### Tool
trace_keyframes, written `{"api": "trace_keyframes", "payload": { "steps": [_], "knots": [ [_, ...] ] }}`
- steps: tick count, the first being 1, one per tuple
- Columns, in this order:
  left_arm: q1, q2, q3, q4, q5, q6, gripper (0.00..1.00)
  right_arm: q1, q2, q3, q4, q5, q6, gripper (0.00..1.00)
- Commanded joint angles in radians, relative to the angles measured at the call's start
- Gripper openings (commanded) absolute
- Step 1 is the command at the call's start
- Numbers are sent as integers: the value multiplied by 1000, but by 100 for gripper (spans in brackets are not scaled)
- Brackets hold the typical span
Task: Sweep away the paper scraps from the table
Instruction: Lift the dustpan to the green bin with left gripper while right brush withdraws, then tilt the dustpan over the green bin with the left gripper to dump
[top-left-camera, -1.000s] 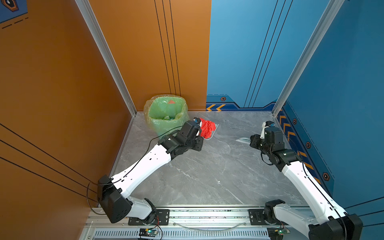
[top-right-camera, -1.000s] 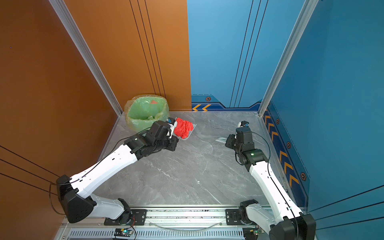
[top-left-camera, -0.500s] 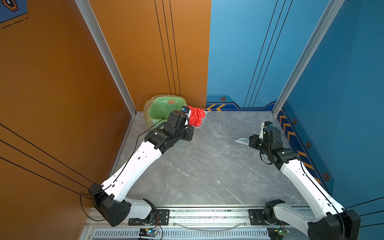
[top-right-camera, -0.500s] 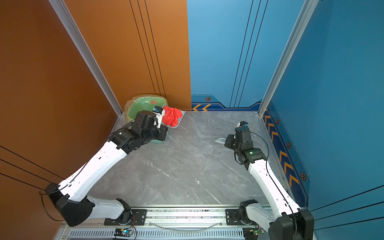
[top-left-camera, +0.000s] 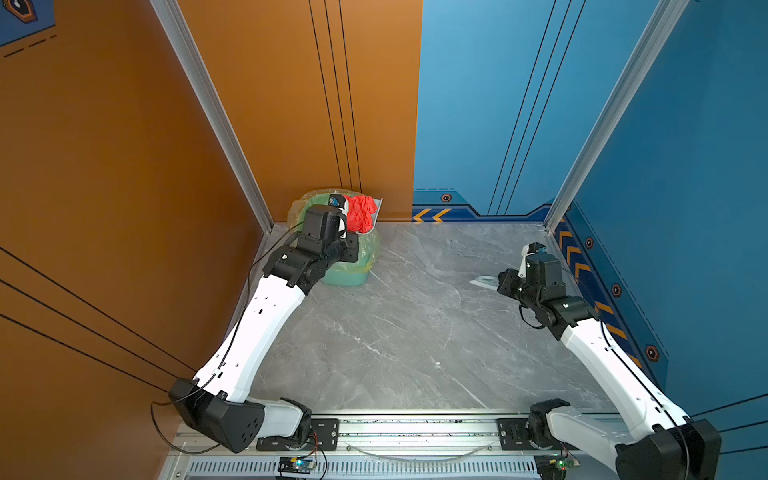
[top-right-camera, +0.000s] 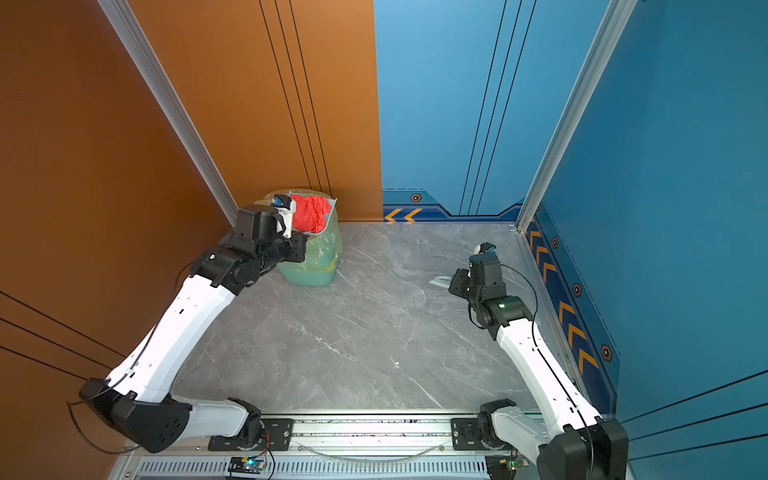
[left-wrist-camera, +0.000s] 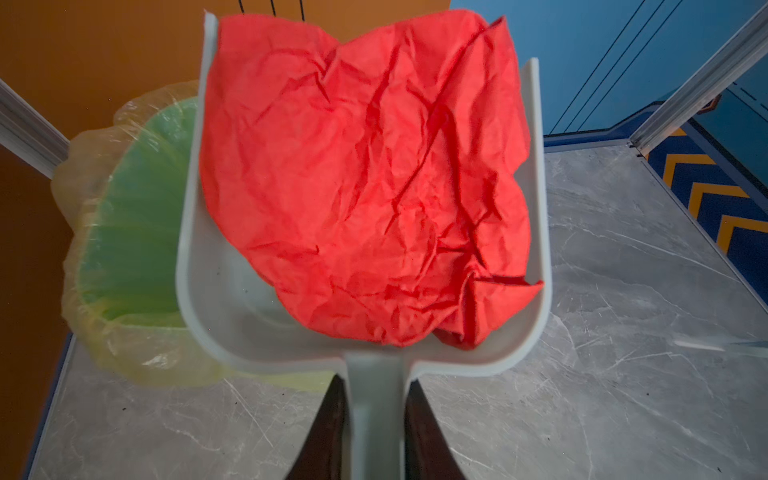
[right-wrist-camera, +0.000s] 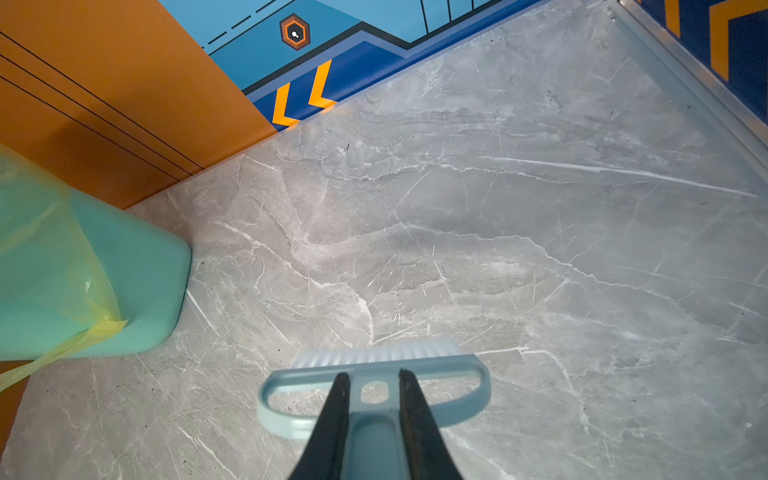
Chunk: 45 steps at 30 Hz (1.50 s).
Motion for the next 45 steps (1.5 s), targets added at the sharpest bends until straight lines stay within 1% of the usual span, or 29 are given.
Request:
{"api": "trace_keyframes", "payload": {
  "steps": [1,8,14,21,27,32,45],
  "knots": [
    [32,5,32,-12,31,19,0,9,0,-9,17,-4,18,0],
    [105,22,44,-14,32,31,0,14,-9,-13,15,2,17,0],
    [144,41,52,-15,4,64,0,14,-11,-14,17,1,18,0],
    [165,64,57,-17,-62,110,0,15,-12,-20,20,2,16,0],
    [181,97,81,-16,-122,187,0,15,-18,-28,21,5,15,0],
    [194,122,107,-15,-124,235,0,15,-26,-36,22,14,11,0],
    [198,176,169,-14,-177,382,0,7,-36,-51,32,7,3,0]
  ]
}}
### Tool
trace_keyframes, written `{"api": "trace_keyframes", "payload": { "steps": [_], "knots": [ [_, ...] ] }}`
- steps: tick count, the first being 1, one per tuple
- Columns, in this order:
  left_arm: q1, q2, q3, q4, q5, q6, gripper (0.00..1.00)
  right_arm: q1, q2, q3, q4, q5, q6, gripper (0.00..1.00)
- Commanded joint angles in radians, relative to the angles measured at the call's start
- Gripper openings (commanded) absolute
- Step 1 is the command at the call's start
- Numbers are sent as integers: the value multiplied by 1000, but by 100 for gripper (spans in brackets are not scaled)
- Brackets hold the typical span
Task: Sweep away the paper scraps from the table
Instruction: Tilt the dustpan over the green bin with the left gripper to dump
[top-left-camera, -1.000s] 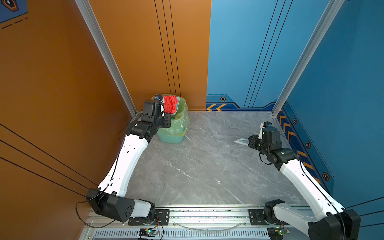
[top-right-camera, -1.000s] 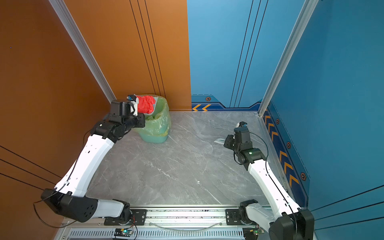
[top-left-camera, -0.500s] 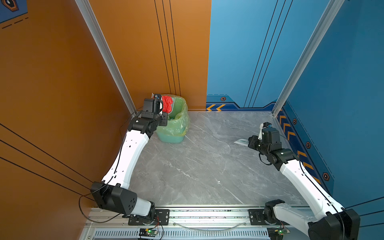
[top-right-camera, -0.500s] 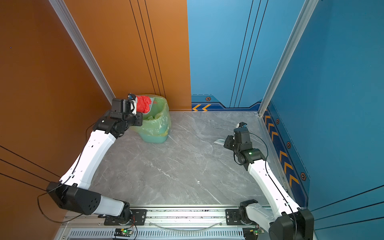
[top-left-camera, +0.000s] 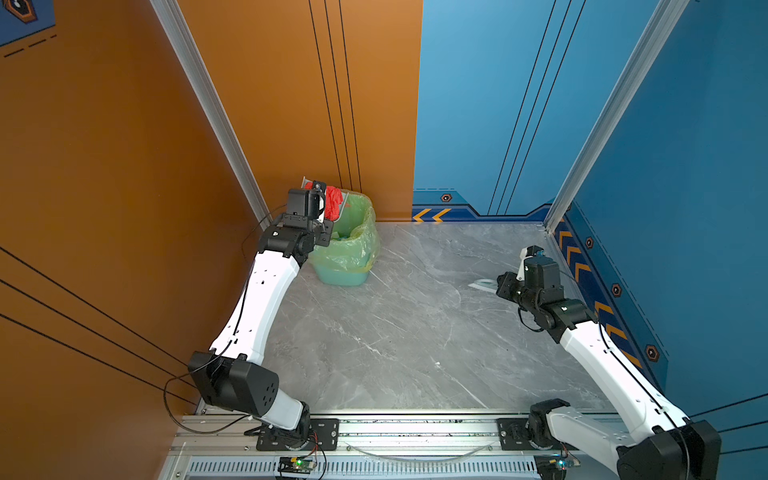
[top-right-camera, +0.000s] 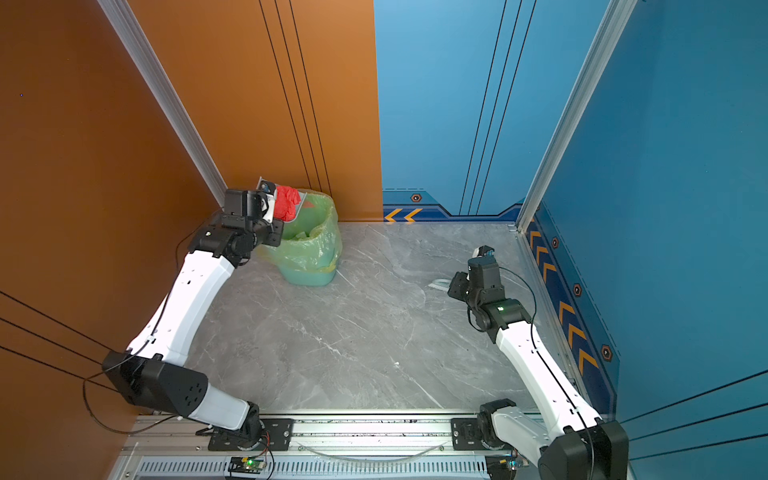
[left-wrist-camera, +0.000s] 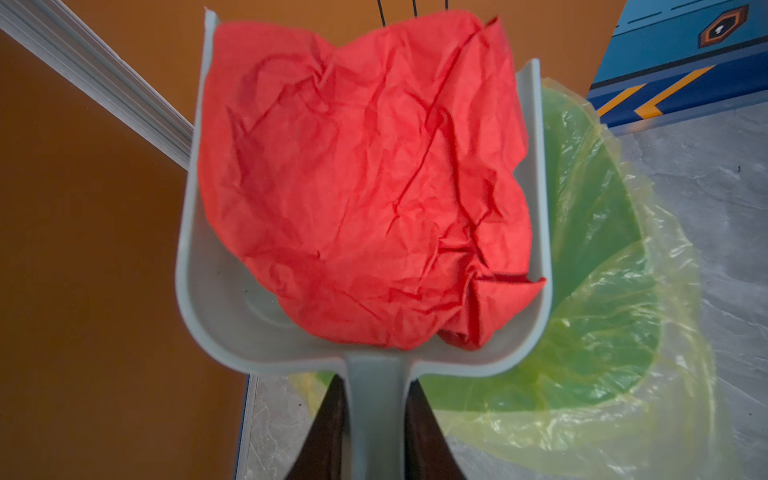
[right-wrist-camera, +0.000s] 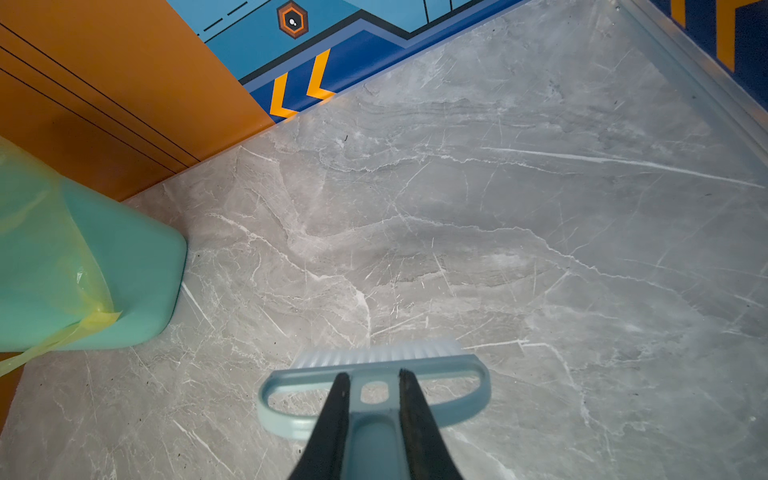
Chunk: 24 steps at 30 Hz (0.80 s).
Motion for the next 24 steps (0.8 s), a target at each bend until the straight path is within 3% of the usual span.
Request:
{"api": "trace_keyframes", "payload": {
  "steps": [1,24],
  "knots": [
    [9,11,41,-5,-33,63,0,-1,-21,-18,22,1,1,0],
    [0,71,83,-7,-189,367,0,-11,-22,-30,40,-22,-2,0]
  ]
}}
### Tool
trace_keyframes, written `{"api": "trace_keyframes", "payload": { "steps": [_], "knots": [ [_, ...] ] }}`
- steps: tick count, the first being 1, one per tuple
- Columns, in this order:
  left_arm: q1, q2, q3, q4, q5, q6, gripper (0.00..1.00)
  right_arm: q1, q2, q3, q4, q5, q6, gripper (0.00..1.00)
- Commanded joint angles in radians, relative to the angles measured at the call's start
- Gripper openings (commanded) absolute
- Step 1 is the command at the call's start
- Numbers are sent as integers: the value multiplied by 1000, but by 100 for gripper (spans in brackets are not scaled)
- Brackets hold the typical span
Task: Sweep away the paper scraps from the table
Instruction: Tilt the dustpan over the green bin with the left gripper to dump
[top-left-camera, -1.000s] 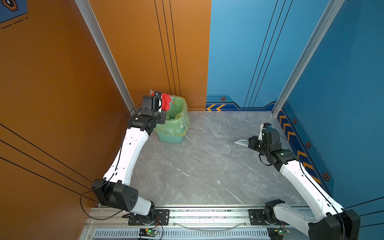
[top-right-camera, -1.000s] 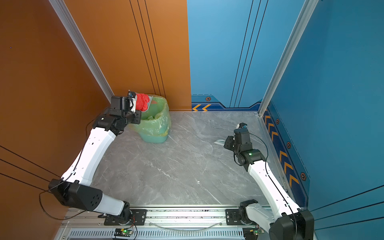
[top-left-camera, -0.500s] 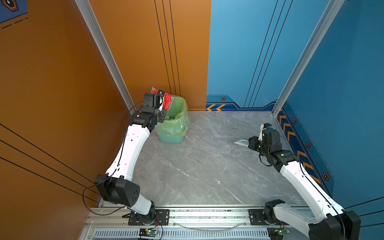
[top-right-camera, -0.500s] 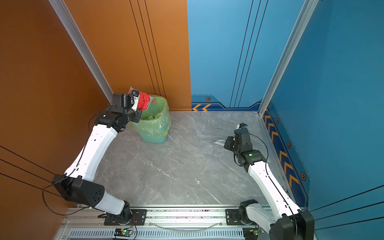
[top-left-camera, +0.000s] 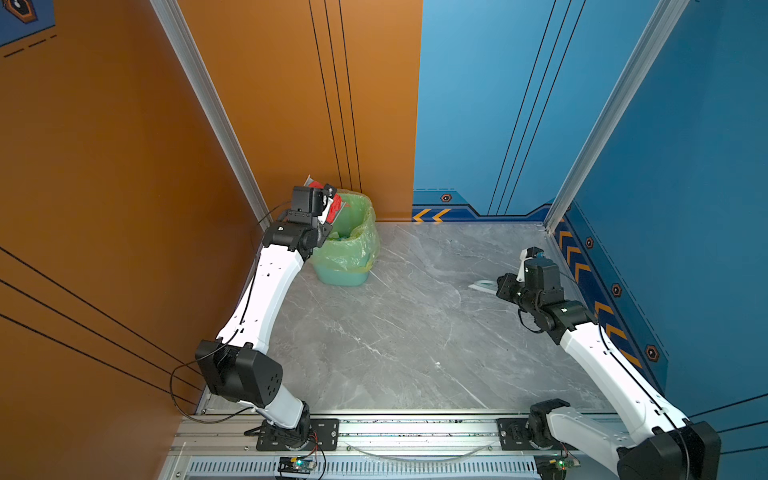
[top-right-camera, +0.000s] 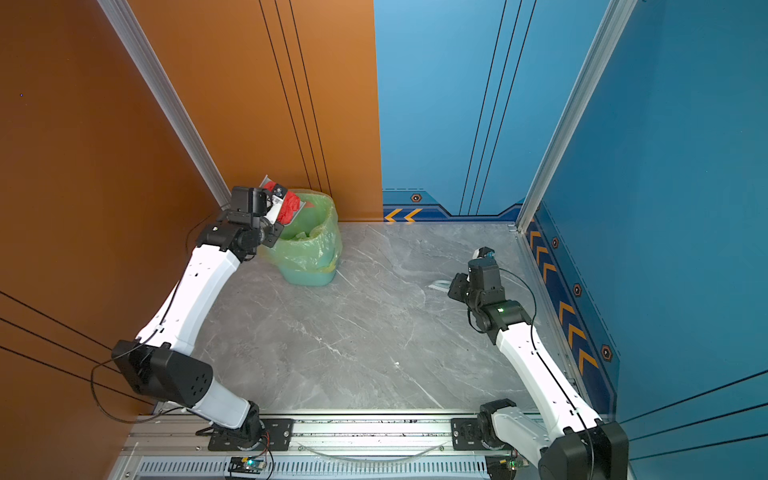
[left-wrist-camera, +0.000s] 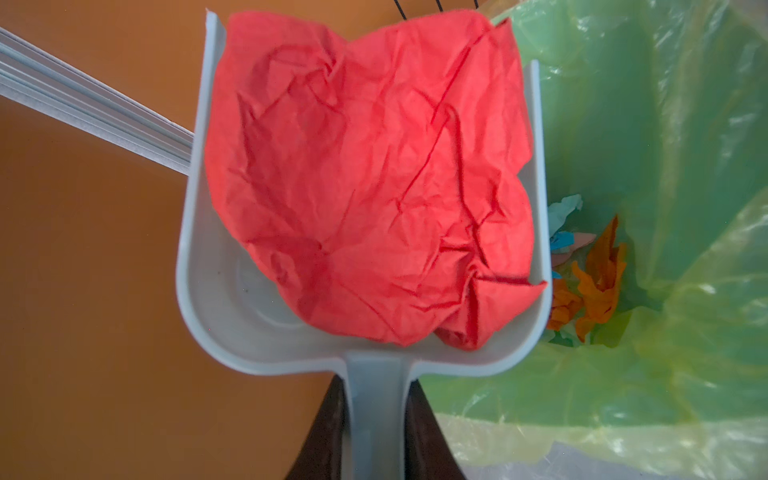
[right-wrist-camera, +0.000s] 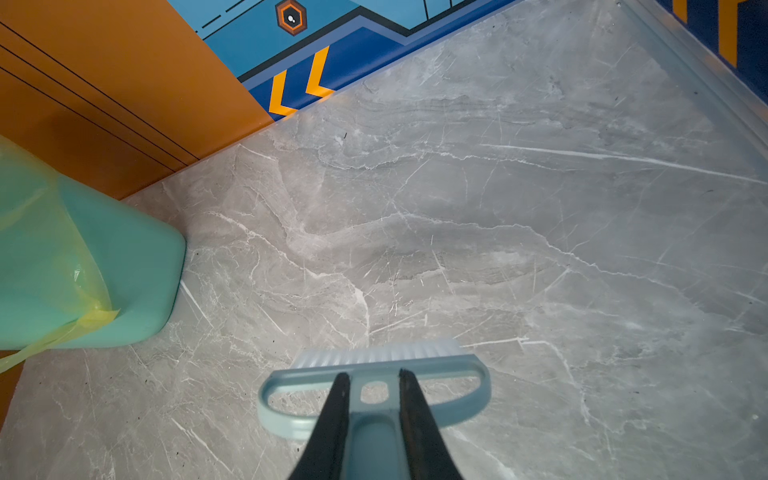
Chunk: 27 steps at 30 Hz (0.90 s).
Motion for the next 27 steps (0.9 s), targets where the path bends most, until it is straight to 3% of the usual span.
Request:
{"api": "trace_keyframes", "payload": {
  "steps": [1,16,27],
  "knots": [
    [-3,13,50,-3,-52,74,0,-7,-18,-16,32,-18,-1,0],
    [-76,91,135,-3,-187,376,0,-10,-31,-44,52,-30,10,0],
    [-80,91,145,-3,-251,474,0,-21,-40,-62,57,-39,9,0]
  ]
}}
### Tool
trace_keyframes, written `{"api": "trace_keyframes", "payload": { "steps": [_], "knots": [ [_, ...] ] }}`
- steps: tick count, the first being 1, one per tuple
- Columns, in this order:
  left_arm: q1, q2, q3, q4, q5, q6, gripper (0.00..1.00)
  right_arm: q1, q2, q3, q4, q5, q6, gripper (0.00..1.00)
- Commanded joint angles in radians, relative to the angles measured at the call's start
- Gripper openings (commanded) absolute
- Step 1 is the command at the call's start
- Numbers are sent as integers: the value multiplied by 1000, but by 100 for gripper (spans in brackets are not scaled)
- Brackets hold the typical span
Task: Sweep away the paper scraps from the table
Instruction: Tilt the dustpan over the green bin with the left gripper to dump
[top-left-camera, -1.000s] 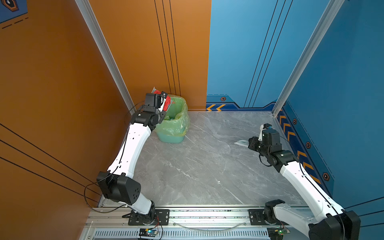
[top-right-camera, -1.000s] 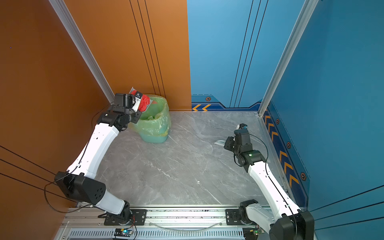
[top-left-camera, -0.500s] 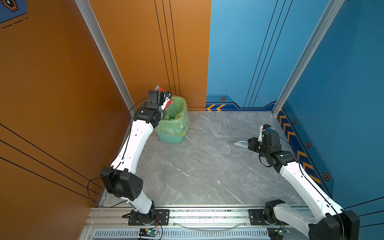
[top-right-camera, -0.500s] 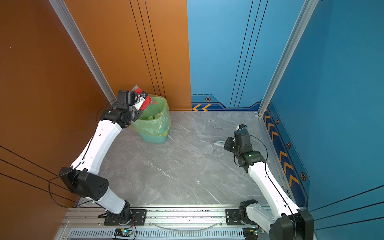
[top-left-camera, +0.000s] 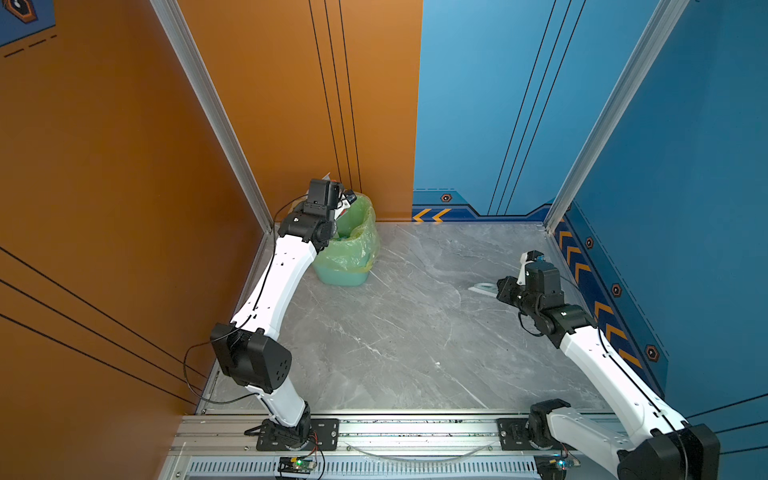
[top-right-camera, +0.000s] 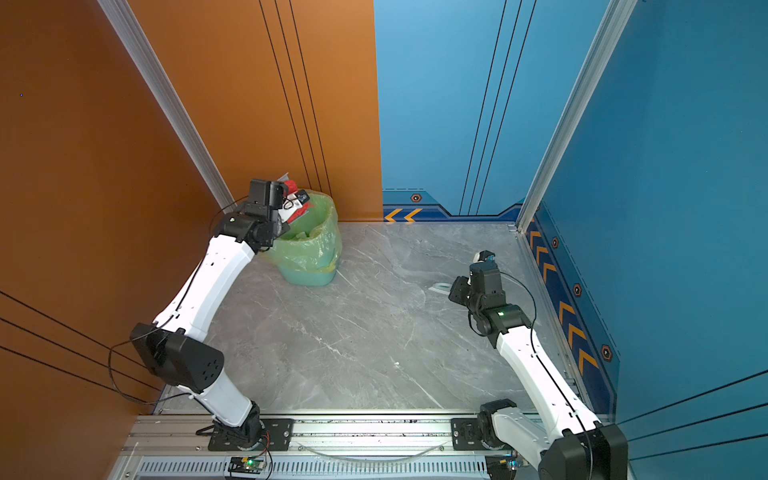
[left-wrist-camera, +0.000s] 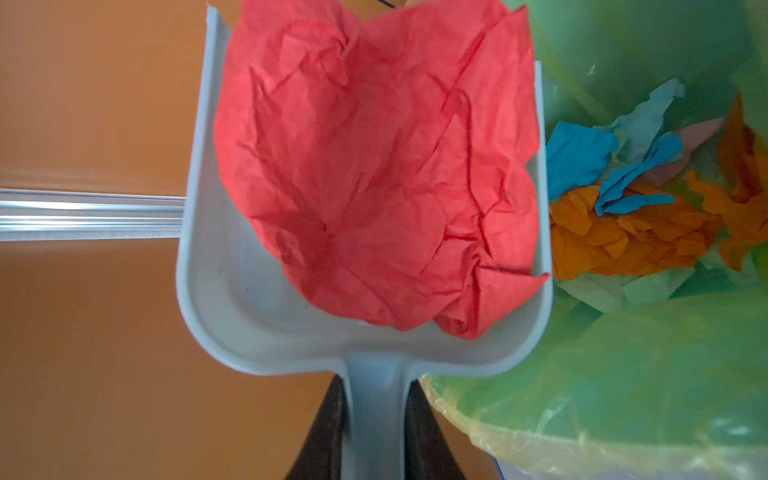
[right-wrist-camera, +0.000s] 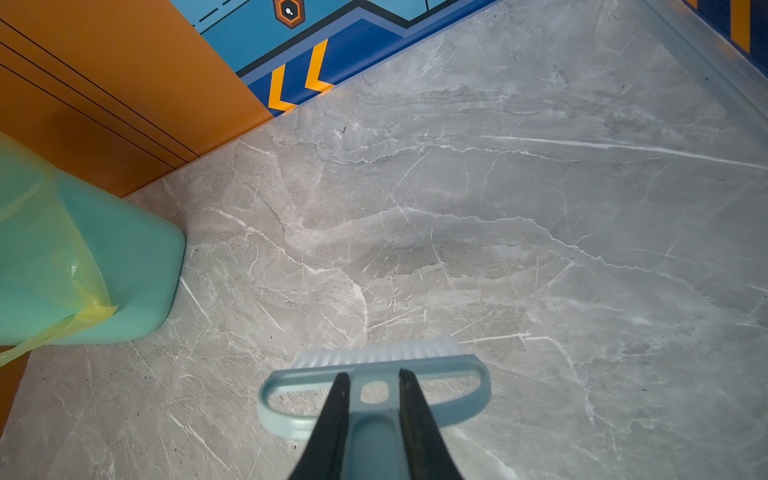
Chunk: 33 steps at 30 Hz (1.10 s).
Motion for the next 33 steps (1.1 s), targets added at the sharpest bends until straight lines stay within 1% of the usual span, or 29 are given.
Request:
{"api": "trace_keyframes", "payload": {
  "steps": [1,4,5,6,7,10,18,28,33],
  "knots": [
    [-7,-2,28,3,-66,62,0,-7,-23,-15,23,-18,9,0],
    [-9,-1,24,3,-81,102,0,-9,-26,-20,22,-19,9,0],
    [-9,-4,22,3,-114,105,0,-8,-28,-20,23,-20,10,0],
    [-9,-5,22,3,-119,106,0,-10,-29,-21,23,-20,10,0],
    [-11,-5,20,3,-119,141,0,-9,-31,-23,22,-19,10,0],
    [-12,-8,19,3,-128,165,0,-10,-34,-23,23,-20,10,0],
    [-19,-7,-11,2,-145,280,0,-11,-38,-27,23,-21,15,0],
    [-19,-13,-2,4,-163,346,0,-11,-38,-35,30,-22,17,0],
    [-18,-29,-1,3,-158,343,0,-10,-35,-40,36,-25,19,0]
  ]
}}
